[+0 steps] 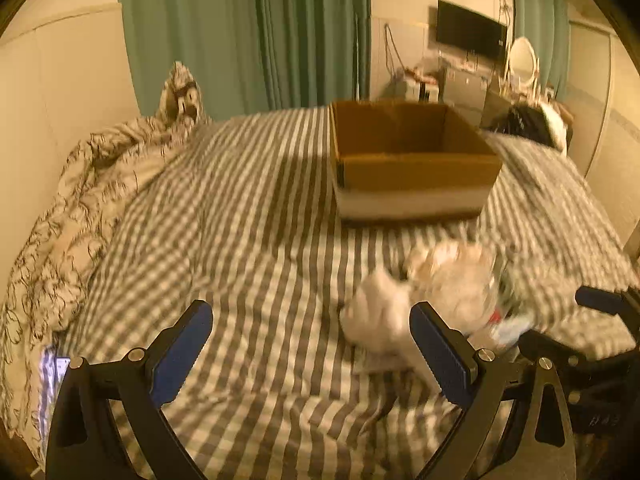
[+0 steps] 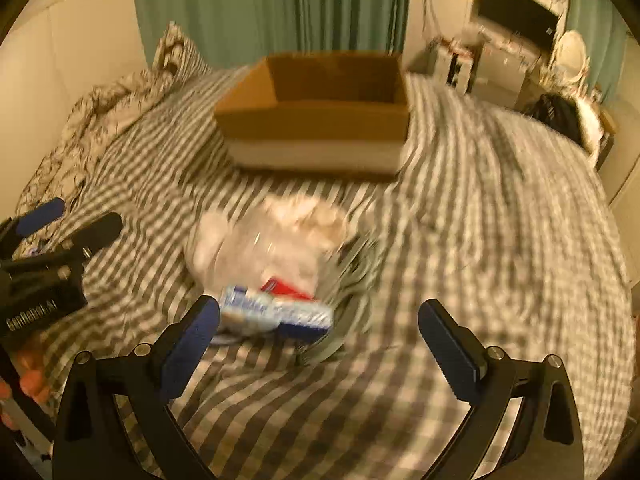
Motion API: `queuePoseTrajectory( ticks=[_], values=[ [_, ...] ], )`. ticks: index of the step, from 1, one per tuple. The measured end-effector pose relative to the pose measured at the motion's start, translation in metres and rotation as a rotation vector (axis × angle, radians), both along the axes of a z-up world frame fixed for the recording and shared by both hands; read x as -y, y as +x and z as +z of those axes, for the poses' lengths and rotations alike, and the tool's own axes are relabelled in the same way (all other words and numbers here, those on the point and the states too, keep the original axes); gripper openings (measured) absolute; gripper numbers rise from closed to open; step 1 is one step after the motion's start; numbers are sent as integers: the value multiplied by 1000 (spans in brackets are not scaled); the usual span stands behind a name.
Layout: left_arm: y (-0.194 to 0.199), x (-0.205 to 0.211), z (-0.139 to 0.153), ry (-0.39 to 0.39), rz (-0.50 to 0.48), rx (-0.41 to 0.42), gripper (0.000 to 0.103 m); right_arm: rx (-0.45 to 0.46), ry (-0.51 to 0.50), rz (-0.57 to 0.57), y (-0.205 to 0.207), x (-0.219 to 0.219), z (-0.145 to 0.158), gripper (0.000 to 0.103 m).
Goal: Organize objects
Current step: 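Grasp the blue-white toothpaste tube with the right gripper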
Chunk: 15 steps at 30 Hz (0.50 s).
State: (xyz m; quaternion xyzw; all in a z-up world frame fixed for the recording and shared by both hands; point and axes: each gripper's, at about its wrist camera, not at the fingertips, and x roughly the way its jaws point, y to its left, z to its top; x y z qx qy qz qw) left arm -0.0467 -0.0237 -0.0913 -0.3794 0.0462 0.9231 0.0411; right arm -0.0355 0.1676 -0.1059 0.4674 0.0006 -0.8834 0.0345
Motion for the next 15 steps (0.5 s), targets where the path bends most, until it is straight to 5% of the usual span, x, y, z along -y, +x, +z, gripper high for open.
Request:
queuePoseTrajectory(
  ticks=[13, 15],
  values=[
    [-11, 4, -44, -12, 5, 112, 101, 100, -83, 30, -21, 18, -37, 100],
    [-13, 6, -47, -4, 9, 126, 101, 90, -81, 33, -20, 19, -35, 83]
  ],
)
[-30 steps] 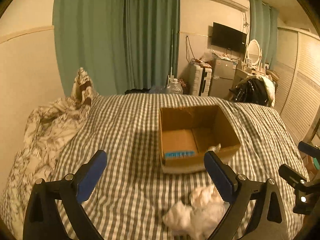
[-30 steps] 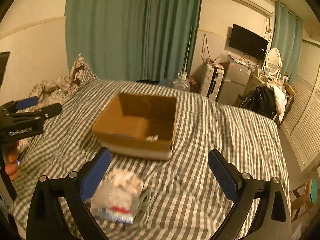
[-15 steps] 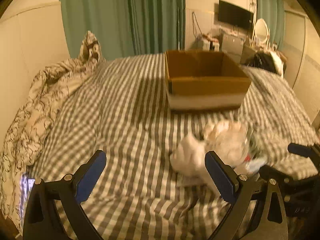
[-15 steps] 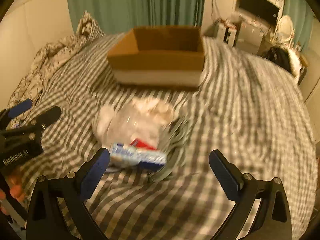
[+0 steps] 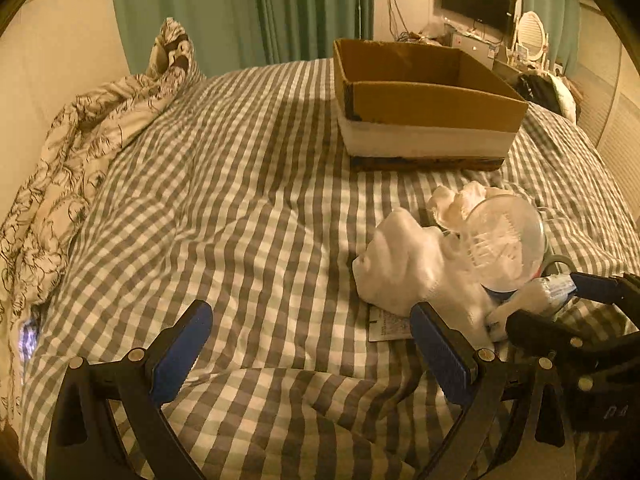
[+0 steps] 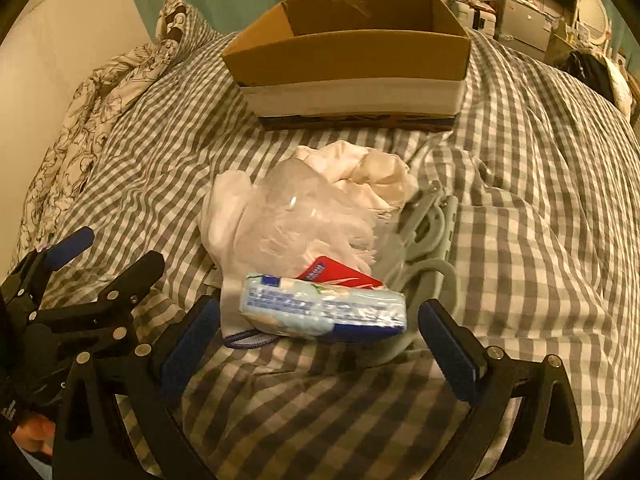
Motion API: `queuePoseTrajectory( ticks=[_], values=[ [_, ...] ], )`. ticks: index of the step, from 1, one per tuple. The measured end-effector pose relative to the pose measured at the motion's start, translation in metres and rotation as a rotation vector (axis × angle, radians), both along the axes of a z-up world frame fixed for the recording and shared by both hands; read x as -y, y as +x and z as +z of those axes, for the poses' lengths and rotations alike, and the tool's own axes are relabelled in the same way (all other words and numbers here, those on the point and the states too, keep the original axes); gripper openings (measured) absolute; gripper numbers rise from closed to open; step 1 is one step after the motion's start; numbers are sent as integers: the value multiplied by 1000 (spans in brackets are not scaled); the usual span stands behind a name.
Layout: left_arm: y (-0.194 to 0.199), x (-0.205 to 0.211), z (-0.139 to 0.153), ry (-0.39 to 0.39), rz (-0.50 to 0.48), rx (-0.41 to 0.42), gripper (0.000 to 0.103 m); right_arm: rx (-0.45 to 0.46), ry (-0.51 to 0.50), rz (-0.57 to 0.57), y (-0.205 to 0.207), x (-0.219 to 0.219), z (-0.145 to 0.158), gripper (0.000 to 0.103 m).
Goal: Organize objects
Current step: 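Grasp the blue-white toothpaste tube with the right gripper, then grasp the white socks with the left gripper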
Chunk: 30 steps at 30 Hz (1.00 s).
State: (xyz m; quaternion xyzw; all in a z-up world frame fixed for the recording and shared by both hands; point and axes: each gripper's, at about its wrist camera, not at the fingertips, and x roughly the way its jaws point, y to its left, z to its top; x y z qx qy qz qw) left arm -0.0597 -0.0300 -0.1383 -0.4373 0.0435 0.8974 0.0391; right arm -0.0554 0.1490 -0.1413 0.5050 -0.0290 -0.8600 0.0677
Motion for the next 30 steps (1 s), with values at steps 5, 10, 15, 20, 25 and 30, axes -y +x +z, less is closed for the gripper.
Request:
queuePoseTrajectory(
  ticks=[5, 10, 15, 20, 25, 30],
  values=[
    [-1, -5, 2, 7, -15, 4, 101, -81, 10, -20, 10, -9, 23, 74],
    [-5, -24, 2, 27, -71, 12, 101, -153, 60, -57, 15, -25, 48, 74],
    [-21, -44, -11, 33, -96, 51, 101, -152, 33, -81, 15, -42, 48, 74],
    [-37, -60, -26, 28, -129, 79, 101, -141, 2, -89, 12, -50, 42, 74],
    [-39, -75, -30, 71, -210, 93, 66, -135, -3, -94, 12, -52, 38, 74],
    [-27, -76, -26, 60, -244, 64, 37, -137, 7, -92, 11, -51, 39, 74]
  ],
)
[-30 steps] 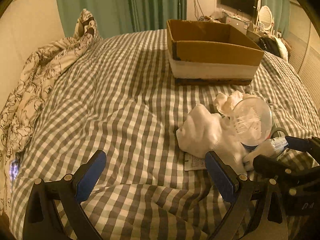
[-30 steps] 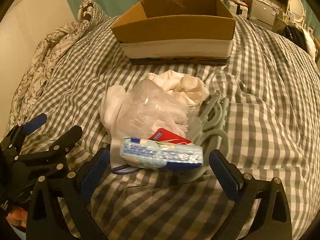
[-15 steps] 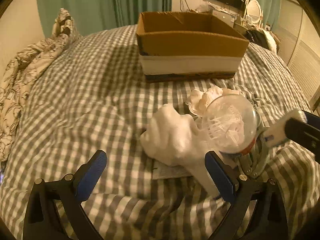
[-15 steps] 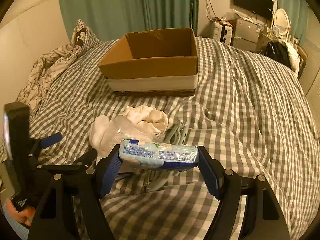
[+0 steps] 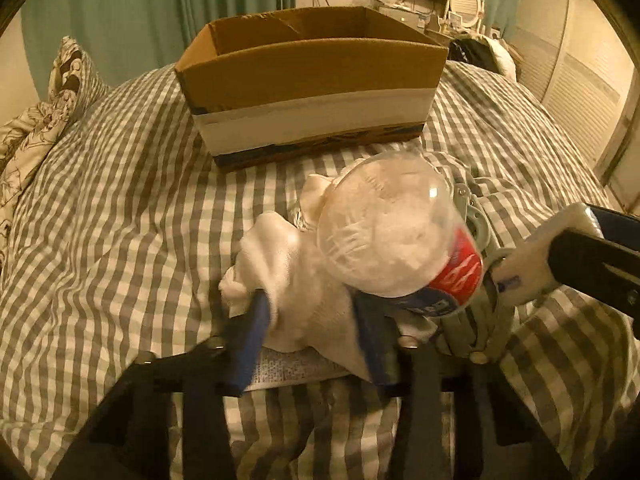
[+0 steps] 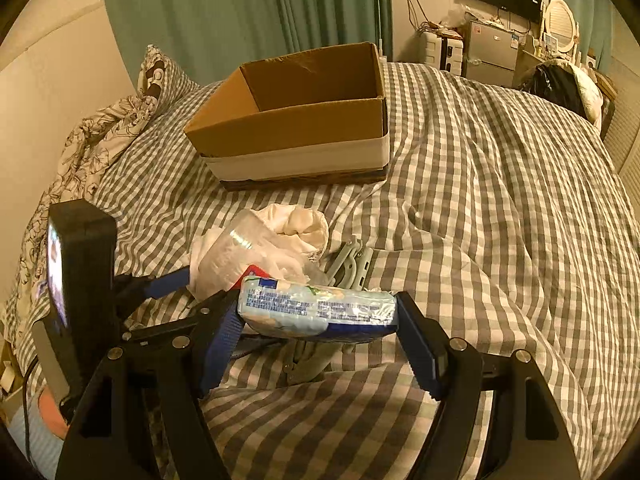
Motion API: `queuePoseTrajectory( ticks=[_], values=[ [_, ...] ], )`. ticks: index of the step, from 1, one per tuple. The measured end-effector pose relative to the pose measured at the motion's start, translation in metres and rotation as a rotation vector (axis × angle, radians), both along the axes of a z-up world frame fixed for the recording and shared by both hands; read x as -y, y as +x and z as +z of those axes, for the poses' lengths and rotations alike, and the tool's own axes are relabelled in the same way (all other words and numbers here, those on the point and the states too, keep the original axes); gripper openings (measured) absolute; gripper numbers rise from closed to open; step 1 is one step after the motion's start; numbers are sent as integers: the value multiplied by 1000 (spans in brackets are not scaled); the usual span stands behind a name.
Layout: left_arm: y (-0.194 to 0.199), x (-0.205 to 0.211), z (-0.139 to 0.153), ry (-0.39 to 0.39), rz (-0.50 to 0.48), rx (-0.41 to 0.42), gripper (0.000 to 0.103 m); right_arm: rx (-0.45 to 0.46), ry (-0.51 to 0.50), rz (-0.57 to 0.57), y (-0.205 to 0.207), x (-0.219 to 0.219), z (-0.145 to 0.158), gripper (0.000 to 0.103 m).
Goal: Organize objects
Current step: 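Grasp the white socks with the left gripper, then carry the toothpaste and the socks into the box and open both grippers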
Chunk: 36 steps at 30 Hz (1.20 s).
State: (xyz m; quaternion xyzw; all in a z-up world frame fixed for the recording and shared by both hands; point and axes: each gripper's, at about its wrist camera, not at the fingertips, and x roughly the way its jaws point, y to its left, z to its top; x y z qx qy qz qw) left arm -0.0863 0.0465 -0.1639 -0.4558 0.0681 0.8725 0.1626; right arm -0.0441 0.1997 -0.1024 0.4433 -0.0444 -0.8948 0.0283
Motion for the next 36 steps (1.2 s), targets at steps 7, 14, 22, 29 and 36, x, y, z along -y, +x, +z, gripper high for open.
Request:
queuePoseTrajectory(
  ticks=[7, 14, 22, 29, 36],
  values=[
    [12, 23, 17, 45, 25, 1, 18, -19, 46, 8, 6, 10, 8, 74],
    [28, 46, 47, 85, 61, -44, 1, -60, 84, 35, 17, 28, 26, 74],
    [39, 63, 90, 130, 72, -126, 1, -98, 97, 72, 27, 46, 42, 74],
    [28, 59, 125, 140, 49, -184, 1, -137, 86, 75, 21, 41, 61, 74],
    [-11, 42, 165, 124, 12, -256, 1, -214, 62, 74, -14, 31, 100, 74]
  ],
)
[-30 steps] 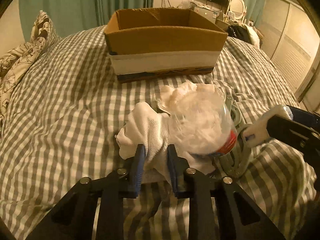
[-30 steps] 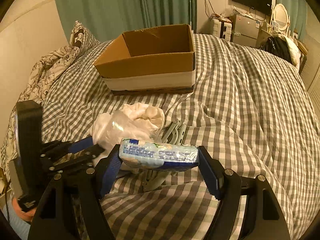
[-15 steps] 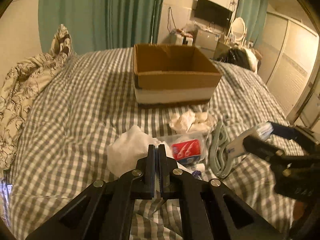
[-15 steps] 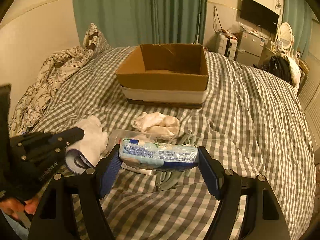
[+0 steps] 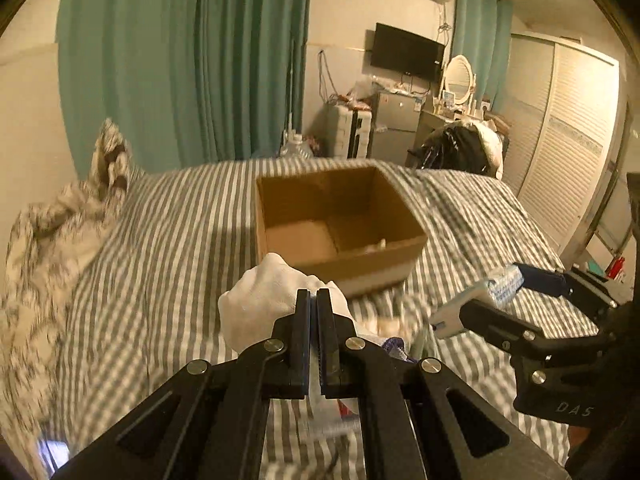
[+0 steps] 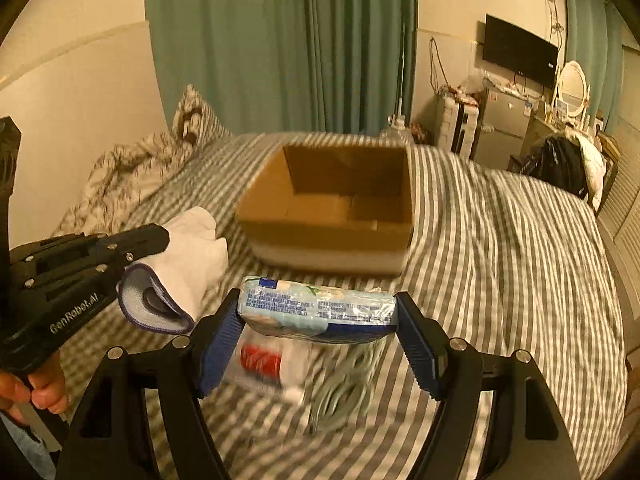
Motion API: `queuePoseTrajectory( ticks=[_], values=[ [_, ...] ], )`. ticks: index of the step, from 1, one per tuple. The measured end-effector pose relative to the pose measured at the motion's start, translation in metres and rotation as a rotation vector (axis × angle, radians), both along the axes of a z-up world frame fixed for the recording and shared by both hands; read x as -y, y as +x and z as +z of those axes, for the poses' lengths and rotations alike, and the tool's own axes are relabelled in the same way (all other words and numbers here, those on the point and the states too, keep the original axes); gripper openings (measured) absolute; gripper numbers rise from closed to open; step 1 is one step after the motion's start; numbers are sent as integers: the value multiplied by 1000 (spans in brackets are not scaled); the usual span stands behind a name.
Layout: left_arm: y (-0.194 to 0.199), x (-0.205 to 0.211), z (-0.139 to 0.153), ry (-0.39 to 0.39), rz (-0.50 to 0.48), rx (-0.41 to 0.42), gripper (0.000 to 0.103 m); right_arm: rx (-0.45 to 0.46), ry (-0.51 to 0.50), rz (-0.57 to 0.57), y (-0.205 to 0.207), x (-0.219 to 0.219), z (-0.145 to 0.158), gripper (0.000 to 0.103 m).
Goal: Organize objects
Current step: 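Carry the toothpaste and the socks into the box and open both grippers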
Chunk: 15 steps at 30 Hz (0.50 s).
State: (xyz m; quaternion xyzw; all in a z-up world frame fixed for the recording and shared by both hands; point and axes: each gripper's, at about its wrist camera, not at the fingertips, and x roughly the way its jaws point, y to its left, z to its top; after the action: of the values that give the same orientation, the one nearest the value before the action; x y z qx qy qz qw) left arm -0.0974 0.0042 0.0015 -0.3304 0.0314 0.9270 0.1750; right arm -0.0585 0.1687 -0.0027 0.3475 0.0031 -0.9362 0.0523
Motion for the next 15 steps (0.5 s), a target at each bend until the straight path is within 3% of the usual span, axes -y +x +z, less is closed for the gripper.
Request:
queuePoseTrajectory(
  ticks=[7, 11, 15],
  values=[
    [-64, -22, 25, 9, -18, -35, 1, -63, 3, -14, -72, -14, 32, 73],
    [-102, -37, 28, 4, -42, -50, 1, -29, -2, -46, -122, -26, 21, 73],
    [-141, -54, 10, -25, -51, -23, 1, 16, -19, -72, -158, -40, 1, 74]
  ],
)
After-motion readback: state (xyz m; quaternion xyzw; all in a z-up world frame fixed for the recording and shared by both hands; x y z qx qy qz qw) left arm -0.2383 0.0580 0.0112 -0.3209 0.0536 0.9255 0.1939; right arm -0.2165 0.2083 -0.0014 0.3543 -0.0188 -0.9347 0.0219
